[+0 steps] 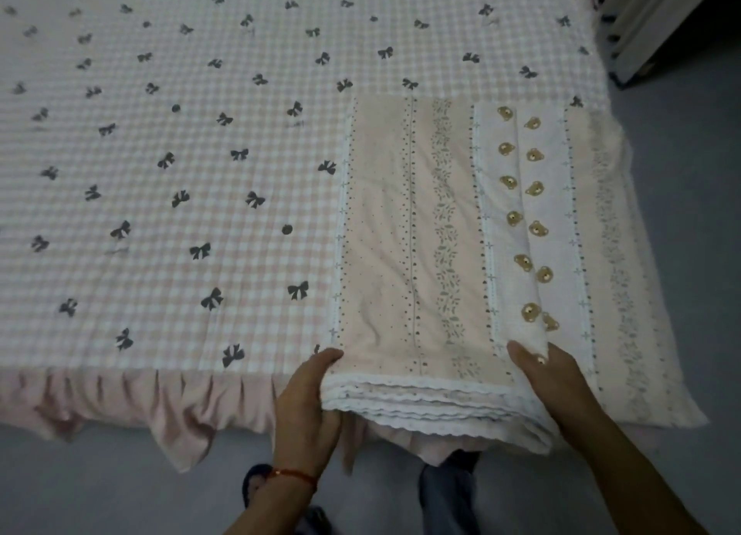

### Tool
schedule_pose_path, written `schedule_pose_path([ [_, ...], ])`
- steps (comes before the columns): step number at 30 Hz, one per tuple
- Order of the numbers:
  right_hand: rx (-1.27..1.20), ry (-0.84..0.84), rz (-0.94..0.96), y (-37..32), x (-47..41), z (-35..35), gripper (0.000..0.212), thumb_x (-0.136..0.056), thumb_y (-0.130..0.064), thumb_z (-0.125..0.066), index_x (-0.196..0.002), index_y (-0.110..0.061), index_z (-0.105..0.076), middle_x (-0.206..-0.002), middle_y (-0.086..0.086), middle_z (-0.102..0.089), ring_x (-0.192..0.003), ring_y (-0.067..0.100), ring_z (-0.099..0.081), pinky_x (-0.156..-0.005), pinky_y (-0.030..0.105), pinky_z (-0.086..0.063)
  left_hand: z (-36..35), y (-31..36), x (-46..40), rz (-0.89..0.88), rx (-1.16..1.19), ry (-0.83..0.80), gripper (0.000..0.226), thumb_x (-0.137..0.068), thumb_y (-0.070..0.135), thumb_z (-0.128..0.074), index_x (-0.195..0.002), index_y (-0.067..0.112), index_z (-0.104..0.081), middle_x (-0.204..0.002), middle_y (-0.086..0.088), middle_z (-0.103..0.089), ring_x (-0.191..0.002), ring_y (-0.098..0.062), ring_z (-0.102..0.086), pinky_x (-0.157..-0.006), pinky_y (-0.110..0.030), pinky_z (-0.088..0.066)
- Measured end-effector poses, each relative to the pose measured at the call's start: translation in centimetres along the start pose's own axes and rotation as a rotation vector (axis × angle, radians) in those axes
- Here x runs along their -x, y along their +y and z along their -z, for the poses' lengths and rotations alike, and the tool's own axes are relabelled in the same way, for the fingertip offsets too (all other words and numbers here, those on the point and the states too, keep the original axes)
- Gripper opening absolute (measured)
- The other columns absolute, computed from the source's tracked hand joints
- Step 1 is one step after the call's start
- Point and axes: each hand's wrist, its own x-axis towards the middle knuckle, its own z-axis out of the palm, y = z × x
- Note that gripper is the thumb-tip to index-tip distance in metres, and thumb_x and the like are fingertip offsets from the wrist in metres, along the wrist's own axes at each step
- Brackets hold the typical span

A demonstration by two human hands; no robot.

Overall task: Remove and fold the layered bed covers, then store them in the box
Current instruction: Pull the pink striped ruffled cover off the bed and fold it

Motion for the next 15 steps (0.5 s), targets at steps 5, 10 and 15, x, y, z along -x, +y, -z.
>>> schedule_pose_path([
  [5, 0.239, 0.087, -0.007, 0.0, -0.8, -1.6, 0.059, -0.1, -0.046, -0.054, -0.146, -0.008, -0.047, -0.139, 0.019, -0.058, -0.123, 0.037, -0.056, -0.102, 0.037, -0.041, 0.2, -2.4, -0.7, 0.31, -0.176, -0.322, 0.051, -0.088, 0.016, -0.063, -0.11, 0.046, -0.029, -0.071, 0.004, -0.066, -0.061, -0.01, -0.063, -0.06, -0.046, -0.057],
  [10, 0.514, 0.358, 0.225, -2.6, -1.0, -1.4, 0.061, -0.093, -0.04, -0.062, -0.141, -0.017, -0.033, -0.126, 0.017, -0.057, -0.097, 0.034, -0.059, -0.081, 0.043, -0.051, 3.5, 2.5, -5.0, 0.194, -0.798, -0.908, 0.1, -0.083, 0.026, -0.068, -0.151, 0.035, 0.004, -0.134, -0.005, -0.046, -0.114, -0.023, -0.055, -0.092, -0.036, -0.056],
  [15, 0.712, 0.197, 0.458, -9.2, -9.5, -2.7, 0.076, -0.098, -0.058, -0.044, -0.158, -0.039, -0.002, -0.169, 0.005, 0.008, -0.154, 0.032, -0.002, -0.121, 0.059, -0.017, -3.0, 8.0, -16.0, -0.289, -0.916, -0.435, 0.071, -0.093, 0.071, -0.018, -0.155, 0.043, 0.0, -0.167, -0.01, 0.008, -0.152, -0.043, 0.003, -0.115, -0.068, -0.022],
])
